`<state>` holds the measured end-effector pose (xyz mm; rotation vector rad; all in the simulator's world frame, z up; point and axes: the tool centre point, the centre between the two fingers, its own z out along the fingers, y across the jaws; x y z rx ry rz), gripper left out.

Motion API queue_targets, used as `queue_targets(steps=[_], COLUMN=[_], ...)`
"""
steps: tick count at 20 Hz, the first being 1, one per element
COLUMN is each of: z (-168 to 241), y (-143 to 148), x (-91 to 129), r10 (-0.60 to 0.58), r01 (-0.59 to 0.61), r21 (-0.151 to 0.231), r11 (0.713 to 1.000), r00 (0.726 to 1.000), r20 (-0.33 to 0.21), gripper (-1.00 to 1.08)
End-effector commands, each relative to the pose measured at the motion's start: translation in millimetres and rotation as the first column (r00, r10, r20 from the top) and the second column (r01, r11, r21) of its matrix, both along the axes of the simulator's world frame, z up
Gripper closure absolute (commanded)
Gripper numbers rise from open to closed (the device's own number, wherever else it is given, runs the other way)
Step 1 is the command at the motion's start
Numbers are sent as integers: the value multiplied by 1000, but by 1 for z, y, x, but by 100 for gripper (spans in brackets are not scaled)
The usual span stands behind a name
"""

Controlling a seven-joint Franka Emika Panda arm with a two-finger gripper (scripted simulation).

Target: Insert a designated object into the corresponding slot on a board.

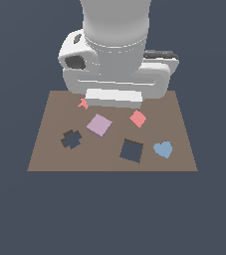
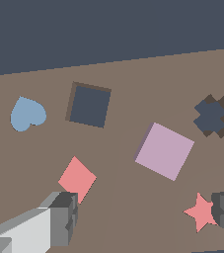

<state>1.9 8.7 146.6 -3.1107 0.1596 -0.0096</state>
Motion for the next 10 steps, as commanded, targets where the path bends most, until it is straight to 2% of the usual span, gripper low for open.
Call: queue_targets(steps=[1,5,10], z=[-11,-35,-64], y=[-6,-18,-33], x=[2,6,8], r10=[-52,-164,-299], r01=[52,164,298], r21=[-4,-11,-19], r11=[999,986,954], r00=[999,986,954], r20=[-2,-4,-5], gripper=[-92,-92,-92])
